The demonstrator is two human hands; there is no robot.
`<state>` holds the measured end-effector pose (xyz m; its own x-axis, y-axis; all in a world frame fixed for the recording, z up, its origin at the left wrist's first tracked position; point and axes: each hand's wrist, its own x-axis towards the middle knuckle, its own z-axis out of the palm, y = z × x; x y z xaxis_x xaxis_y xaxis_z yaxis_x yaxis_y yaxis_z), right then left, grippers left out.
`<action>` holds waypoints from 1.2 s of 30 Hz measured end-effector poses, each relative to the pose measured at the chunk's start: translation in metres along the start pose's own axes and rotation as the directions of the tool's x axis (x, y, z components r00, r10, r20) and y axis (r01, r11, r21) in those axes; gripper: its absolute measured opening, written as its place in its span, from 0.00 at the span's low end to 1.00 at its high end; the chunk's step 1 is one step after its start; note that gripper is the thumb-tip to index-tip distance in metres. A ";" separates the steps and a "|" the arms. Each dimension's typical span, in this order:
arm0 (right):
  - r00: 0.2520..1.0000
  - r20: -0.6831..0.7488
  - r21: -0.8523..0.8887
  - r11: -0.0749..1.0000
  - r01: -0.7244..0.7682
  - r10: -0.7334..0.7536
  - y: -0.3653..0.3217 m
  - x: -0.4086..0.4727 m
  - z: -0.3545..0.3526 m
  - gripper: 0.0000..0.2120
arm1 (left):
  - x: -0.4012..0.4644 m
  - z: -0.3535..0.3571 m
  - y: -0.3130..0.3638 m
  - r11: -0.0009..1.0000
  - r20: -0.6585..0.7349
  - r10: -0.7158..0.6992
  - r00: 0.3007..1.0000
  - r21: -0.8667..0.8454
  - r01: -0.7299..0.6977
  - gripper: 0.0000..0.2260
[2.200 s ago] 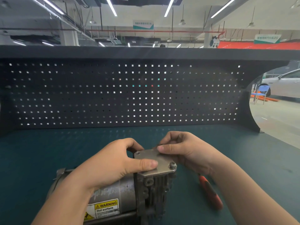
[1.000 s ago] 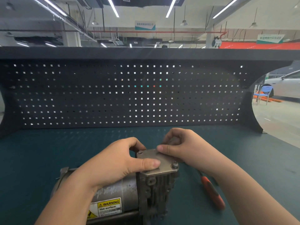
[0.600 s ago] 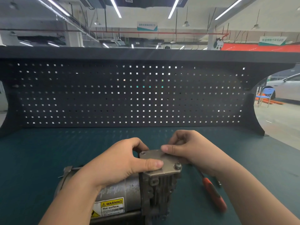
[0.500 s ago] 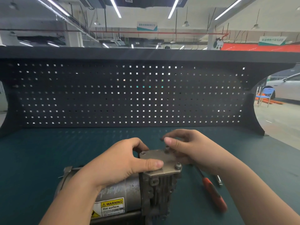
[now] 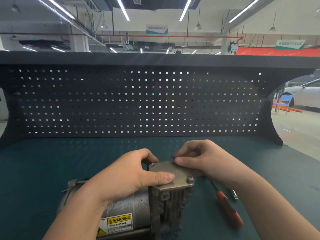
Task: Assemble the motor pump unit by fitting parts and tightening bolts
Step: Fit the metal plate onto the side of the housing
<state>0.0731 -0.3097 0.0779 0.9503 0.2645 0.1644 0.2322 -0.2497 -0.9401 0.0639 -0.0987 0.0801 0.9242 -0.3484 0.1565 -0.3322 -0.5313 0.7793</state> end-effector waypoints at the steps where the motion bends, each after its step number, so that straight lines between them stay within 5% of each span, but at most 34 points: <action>1: 0.999 -0.036 -0.024 1.000 0.005 -0.006 0.000 0.001 0.003 0.06 | 0.000 0.000 0.000 1.000 0.000 -0.001 1.000 0.001 0.001 0.25; 5: 0.992 -0.123 -0.116 0.993 0.008 -0.022 0.000 0.001 0.008 0.12 | 0.000 0.000 0.000 1.000 0.002 0.009 1.000 0.002 -0.009 0.25; 11: 1.000 -0.003 -0.018 1.000 -0.023 0.023 -0.002 -0.001 -0.001 0.02 | 0.000 0.000 -0.001 1.000 0.007 0.005 1.000 -0.007 -0.005 0.25; 16: 0.992 -0.124 -0.124 0.992 -0.007 -0.008 -0.004 -0.001 0.009 0.11 | 0.000 -0.001 0.000 1.000 0.010 0.005 1.000 0.011 -0.005 0.26; 24: 0.998 -0.055 -0.096 0.995 -0.010 0.005 -0.002 -0.001 0.003 0.03 | 0.001 -0.001 -0.002 1.000 0.002 0.010 1.000 0.012 -0.010 0.26; 31: 0.979 -0.167 -0.404 0.914 0.040 -0.116 -0.001 0.003 0.005 0.10 | 0.001 -0.001 -0.004 1.000 0.008 0.018 1.000 0.017 -0.018 0.27; 36: 0.960 -0.258 -0.381 0.925 -0.001 -0.105 0.003 0.006 0.009 0.21 | 0.001 -0.001 -0.003 1.000 0.002 0.015 1.000 0.025 -0.015 0.26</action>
<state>0.0776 -0.3007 0.0734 0.9419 0.0398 0.3335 0.2923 -0.5860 -0.7557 0.0663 -0.0972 0.0786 0.9187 -0.3580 0.1670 -0.3509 -0.5451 0.7614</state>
